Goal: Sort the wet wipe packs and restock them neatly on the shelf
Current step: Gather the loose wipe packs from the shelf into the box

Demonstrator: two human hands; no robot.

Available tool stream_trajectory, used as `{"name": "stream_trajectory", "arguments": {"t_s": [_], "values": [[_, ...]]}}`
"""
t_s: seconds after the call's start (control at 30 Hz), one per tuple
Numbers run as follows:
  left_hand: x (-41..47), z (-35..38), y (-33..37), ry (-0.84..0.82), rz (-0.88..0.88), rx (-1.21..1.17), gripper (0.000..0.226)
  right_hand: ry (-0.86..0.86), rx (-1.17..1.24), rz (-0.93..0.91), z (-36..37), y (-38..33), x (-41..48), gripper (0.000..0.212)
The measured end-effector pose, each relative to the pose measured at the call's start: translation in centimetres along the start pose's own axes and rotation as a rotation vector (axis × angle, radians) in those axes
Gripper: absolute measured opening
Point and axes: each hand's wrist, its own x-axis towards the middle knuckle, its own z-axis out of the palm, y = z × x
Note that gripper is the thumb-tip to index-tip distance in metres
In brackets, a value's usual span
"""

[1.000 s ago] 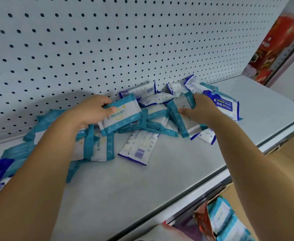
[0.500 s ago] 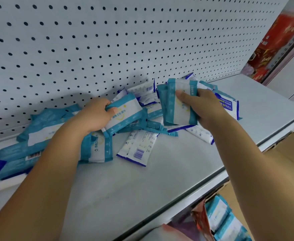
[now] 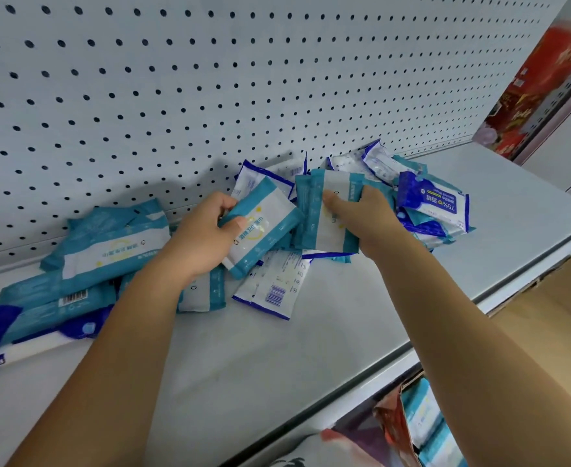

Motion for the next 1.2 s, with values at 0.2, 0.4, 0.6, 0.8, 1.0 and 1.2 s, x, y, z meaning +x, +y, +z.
{"name": "stream_trajectory", "arguments": {"t_s": [0.2,0.4,0.6,0.8,1.0,1.2], "values": [[0.3,1.4,0.9,0.013,0.002,-0.01,0.013,0.025,0.067,0.05,-0.9,0.8,0.0,0.027],[0.6,1.9,1.4,0.005,0.035,0.021,0.019,0.01,0.159,0.075,-2.5,1.5,-1.1,0.033],[0.9,1.9,1.3,0.059,0.004,0.013,0.013,0.029,0.264,0.094,-8.0,3.3,-3.7,0.029],[1.6,2.2,2.2,0.062,0.009,-0.058,0.016,0.184,-0.059,0.052,-11.6,5.0,-5.0,0.043],[1.8,1.7,2.9,0.068,-0.008,-0.203,0.052,0.052,0.009,-0.002,-9.5,2.9,-5.3,0.041],[1.9,0.3,1.7,0.143,-0.117,-0.226,0.019,-0.243,-0.788,-0.151,-6.8,0.1,-3.8,0.056]]}}
